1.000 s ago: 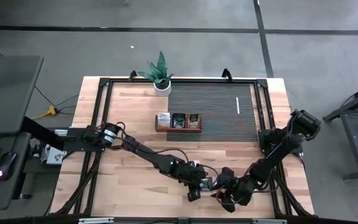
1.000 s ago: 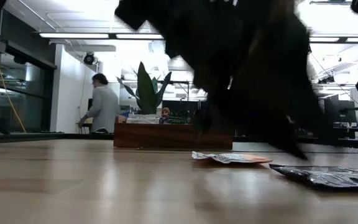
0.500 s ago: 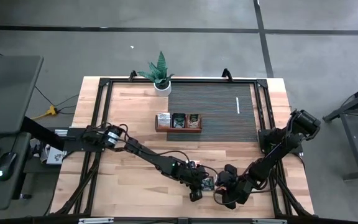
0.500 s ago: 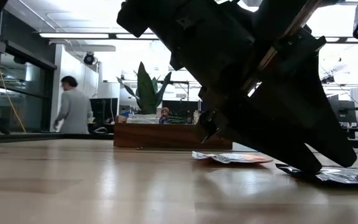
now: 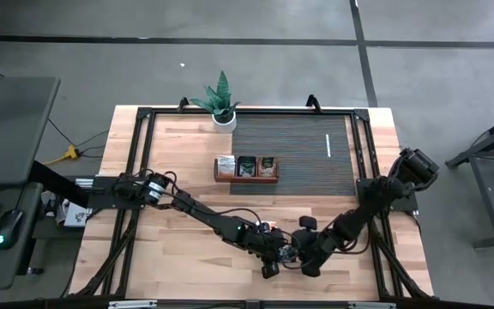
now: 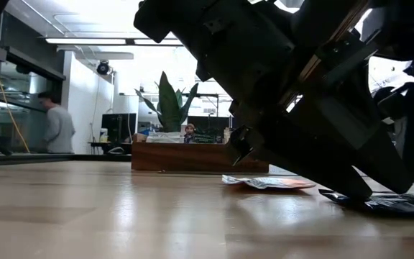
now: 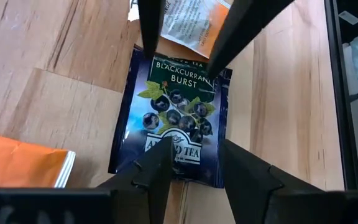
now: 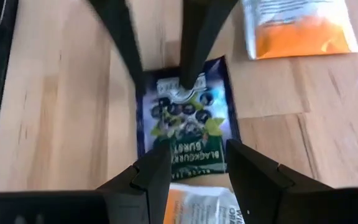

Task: Pick & Place Tea
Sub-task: Put the blue tea bag into the middle section of the wooden organizer

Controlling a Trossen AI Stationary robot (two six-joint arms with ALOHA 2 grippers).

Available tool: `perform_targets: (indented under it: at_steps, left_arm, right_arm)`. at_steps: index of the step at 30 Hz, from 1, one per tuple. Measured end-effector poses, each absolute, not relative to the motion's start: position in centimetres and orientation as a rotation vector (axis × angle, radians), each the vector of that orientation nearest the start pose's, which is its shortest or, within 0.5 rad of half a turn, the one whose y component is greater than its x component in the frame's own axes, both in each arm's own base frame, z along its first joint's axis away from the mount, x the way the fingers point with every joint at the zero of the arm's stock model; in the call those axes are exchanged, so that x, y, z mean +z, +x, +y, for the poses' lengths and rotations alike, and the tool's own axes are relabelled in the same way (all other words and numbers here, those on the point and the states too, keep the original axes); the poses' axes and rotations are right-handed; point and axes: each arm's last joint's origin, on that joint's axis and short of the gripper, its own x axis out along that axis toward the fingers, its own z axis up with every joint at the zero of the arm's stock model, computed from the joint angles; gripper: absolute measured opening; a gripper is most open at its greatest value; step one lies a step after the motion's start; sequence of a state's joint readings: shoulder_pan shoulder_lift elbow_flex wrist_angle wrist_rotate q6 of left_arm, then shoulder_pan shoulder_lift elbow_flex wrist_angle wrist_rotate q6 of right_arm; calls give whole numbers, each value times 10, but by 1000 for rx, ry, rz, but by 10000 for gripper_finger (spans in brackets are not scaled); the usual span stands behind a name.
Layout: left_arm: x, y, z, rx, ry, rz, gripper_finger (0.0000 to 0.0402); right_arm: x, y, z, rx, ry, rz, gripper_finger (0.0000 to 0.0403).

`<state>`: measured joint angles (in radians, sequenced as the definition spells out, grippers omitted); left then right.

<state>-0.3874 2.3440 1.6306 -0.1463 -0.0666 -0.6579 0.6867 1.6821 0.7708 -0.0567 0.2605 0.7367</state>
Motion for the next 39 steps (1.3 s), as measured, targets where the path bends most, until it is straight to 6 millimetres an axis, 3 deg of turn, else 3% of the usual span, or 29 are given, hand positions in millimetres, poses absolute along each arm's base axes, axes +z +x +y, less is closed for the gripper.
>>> perform_targets:
  at_steps: [10,16,24,31,35,39]
  left_arm:
    - [104,456,-184,-15,-421,900,136]
    - [104,456,-184,-15,-422,900,136]
    - [104,456,-184,-13,-420,899,136]
    - [104,456,-184,-12,-422,897,136]
    - [104,457,-184,-13,-422,896,136]
    - [104,457,-184,-13,-423,896,136]
  right_arm:
    - [125,233,178,59,80,1009,149]
    - [125,236,181,72,102,981,149]
    - [101,244,188,43,173,995,150]
    - [98,244,188,22,205,1003,145]
    - [97,245,186,-6,255,1013,107]
    - [97,244,186,-30,313,1023,25]
